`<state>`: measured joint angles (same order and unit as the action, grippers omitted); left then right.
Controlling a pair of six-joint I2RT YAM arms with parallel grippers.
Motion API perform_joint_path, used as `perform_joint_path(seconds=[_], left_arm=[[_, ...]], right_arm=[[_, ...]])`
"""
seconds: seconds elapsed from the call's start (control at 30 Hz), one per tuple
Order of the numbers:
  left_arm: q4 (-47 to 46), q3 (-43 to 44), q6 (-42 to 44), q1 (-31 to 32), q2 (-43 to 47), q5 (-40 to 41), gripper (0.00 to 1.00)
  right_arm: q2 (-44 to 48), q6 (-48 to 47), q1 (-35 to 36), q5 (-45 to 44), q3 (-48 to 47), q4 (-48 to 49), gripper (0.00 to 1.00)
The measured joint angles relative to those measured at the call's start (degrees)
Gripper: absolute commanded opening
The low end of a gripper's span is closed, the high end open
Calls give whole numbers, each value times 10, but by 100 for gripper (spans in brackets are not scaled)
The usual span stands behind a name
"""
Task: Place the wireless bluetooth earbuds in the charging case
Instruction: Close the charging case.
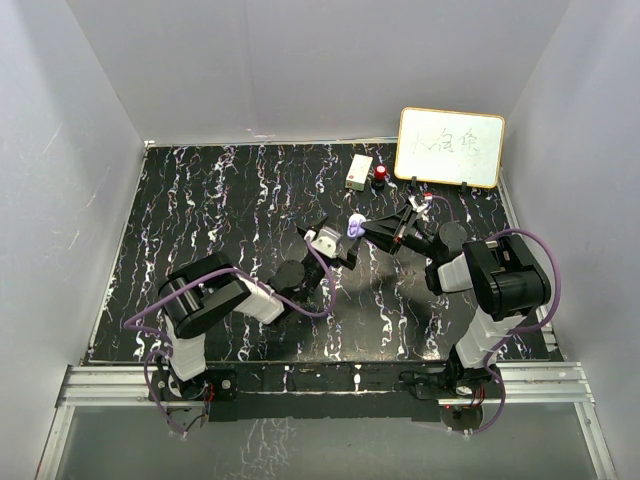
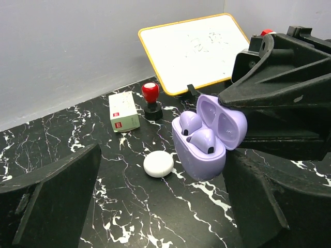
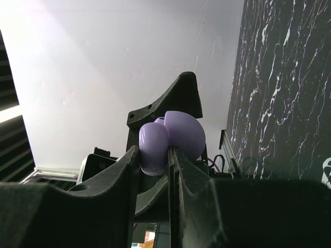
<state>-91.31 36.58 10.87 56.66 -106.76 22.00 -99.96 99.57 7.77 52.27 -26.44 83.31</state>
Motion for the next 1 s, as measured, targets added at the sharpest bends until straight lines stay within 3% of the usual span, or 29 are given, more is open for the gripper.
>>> perform_joint_path(seconds=[0.63, 1.0], left_arm=[[-3, 0, 9, -14, -3, 4, 99], [-3, -24, 13, -62, 25, 15, 99]], right_arm=[[8, 0, 0, -5, 14, 1, 0], [9, 0, 0, 0, 20, 2, 0]])
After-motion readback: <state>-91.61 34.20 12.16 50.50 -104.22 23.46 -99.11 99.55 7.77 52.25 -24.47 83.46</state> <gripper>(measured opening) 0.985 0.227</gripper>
